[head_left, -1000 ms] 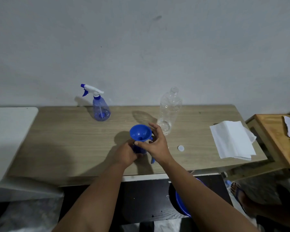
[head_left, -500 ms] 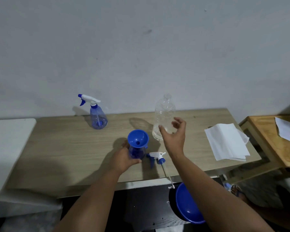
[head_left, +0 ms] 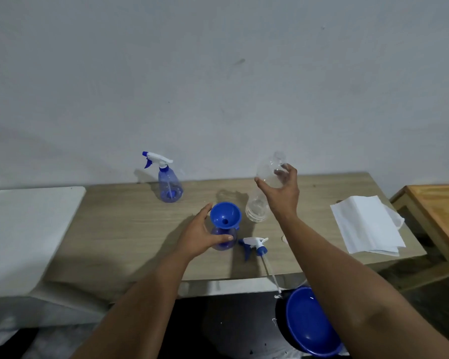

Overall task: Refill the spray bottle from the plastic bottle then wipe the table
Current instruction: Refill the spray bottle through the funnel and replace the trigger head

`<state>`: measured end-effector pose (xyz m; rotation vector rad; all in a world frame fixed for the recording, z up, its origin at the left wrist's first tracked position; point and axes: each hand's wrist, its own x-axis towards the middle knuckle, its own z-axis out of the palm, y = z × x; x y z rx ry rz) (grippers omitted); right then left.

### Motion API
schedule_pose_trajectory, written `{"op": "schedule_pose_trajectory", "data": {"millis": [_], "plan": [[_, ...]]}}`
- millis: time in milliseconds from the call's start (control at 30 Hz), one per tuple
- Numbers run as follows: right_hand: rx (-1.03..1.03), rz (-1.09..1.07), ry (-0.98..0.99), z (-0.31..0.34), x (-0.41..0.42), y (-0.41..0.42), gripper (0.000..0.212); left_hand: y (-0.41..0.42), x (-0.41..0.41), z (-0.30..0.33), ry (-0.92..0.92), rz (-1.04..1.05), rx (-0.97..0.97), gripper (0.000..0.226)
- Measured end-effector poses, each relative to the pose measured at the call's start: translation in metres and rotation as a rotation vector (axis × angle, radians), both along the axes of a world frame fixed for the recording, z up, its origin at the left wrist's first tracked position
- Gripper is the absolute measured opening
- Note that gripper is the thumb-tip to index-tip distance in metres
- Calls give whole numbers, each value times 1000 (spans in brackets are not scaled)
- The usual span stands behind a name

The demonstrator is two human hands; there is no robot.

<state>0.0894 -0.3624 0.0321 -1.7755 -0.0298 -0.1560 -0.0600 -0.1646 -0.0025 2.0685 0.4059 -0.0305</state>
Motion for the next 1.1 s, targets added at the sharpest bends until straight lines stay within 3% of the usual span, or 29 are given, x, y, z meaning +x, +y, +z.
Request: {"op": "schedule_pose_trajectory", "data": {"millis": [133,300,467,700,867,1100], "plan": [[74,26,-105,35,-5,-7,75,3,0,3,-31,-24,-16,95],[56,250,-141,62,-9,-11,74,6,0,5,-59,-18,-49,95],[-131,489,-73,69,-15,-14,69,5,0,9,-61,-1,-69,85],[-481,750,158,66,-28,-16,61,0,-3,9,-52,1,-80,91],[-722,818,211,60,-36,-21,67,-2,-1,6,-53,19,-70,109],[-966,823,301,63,-43,-19,73,-5,6,7,-78,35,-51,80]]}}
